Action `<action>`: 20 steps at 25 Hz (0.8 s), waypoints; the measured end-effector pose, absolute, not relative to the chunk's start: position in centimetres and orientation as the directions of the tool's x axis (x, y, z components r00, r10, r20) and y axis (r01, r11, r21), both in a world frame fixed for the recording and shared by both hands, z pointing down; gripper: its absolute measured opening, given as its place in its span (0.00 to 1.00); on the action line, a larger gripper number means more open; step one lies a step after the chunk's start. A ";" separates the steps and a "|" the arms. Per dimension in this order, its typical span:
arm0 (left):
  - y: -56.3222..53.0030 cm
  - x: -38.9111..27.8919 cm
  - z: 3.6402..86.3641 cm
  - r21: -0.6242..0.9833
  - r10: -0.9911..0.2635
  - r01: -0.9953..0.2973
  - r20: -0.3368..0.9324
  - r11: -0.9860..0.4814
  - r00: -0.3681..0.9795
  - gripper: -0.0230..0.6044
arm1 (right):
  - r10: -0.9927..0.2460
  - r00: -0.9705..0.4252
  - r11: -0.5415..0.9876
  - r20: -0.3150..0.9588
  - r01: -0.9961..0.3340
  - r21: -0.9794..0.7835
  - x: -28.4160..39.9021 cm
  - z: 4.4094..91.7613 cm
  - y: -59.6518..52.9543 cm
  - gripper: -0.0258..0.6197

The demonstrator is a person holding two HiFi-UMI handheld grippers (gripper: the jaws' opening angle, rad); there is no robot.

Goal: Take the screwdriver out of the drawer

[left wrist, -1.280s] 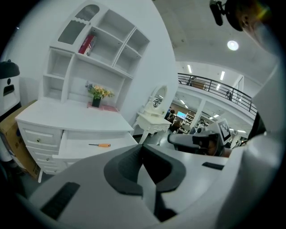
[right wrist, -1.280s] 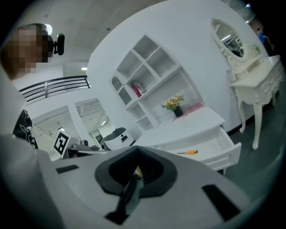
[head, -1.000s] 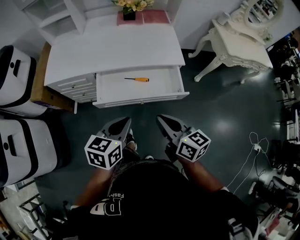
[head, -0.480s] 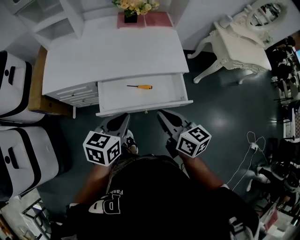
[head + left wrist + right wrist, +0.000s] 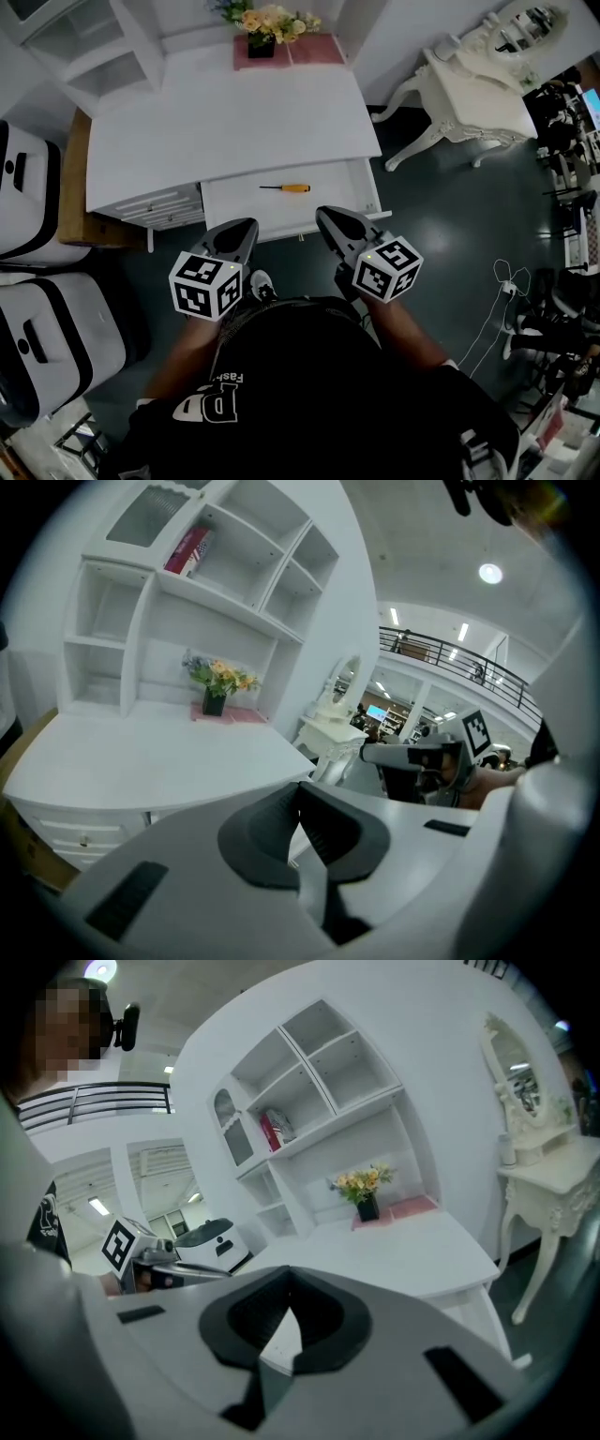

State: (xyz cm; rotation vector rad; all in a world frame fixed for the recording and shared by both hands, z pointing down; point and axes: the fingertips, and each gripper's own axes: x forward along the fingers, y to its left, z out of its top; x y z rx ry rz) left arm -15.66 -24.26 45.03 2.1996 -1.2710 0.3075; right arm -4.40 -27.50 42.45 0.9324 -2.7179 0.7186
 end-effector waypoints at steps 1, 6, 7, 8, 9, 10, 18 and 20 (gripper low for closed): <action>-24.6 -15.8 45.2 0.362 -0.711 -0.847 0.466 -0.389 0.526 0.06 | -0.533 -0.781 0.687 0.325 -0.624 -0.372 -4.5 42.6 -27.9 0.05; -25.9 -16.4 45.2 0.362 -0.693 -0.830 0.460 -0.424 0.555 0.06 | -0.539 -0.742 0.690 0.399 -0.661 -0.296 -5.0 43.8 -29.4 0.05; -26.1 -16.6 45.2 0.362 -0.690 -0.828 0.460 -0.429 0.559 0.06 | -0.538 -0.736 0.689 0.412 -0.665 -0.288 -5.1 44.1 -29.6 0.05; -26.2 -16.8 45.3 0.362 -0.687 -0.826 0.461 -0.432 0.561 0.06 | -0.536 -0.732 0.688 0.421 -0.668 -0.284 -5.3 44.4 -29.7 0.05; -26.3 -17.0 45.4 0.362 -0.685 -0.825 0.462 -0.434 0.563 0.06 | -0.533 -0.729 0.687 0.430 -0.669 -0.283 -5.4 44.7 -29.8 0.06; -26.4 -17.2 45.5 0.363 -0.683 -0.824 0.464 -0.435 0.565 0.06 | -0.530 -0.727 0.687 0.437 -0.670 -0.282 -5.5 44.9 -30.0 0.05; -27.1 -18.3 46.5 0.379 -0.679 -0.828 0.477 -0.414 0.558 0.06 | -0.484 -0.705 0.703 0.518 -0.666 -0.250 -6.3 47.7 -31.2 0.05; -27.2 -18.6 47.1 0.379 -0.682 -0.834 0.485 -0.400 0.547 0.06 | -0.464 -0.702 0.716 0.539 -0.656 -0.238 -6.6 48.6 -31.6 0.05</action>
